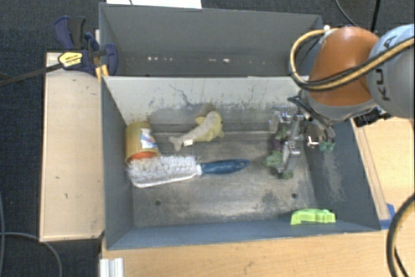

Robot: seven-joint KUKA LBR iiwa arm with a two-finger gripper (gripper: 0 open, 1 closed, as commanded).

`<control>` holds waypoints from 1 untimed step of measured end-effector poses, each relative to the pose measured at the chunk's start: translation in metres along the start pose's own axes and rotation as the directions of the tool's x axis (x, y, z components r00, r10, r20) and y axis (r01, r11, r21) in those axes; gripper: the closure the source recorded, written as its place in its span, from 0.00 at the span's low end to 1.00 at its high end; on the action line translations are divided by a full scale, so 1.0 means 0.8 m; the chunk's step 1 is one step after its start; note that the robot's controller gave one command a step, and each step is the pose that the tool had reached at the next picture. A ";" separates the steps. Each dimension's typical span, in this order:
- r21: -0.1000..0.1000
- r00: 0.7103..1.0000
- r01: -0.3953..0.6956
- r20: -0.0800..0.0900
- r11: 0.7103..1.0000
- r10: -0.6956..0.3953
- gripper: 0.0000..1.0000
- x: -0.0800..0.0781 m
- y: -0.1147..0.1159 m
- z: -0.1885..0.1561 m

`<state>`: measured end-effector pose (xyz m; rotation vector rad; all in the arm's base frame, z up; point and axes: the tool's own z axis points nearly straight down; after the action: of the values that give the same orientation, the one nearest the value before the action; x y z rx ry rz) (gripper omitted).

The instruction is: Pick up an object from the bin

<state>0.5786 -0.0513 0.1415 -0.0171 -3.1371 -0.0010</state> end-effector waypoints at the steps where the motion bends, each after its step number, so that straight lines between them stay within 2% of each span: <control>1: 0.001 1.000 0.001 0.008 1.000 -0.001 0.00 -0.002 0.000 -0.006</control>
Offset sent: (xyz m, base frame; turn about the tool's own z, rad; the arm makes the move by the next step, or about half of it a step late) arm -0.0312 0.0189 -0.0715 0.0713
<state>0.5801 -0.0512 0.1463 -0.0155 -3.1449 0.0001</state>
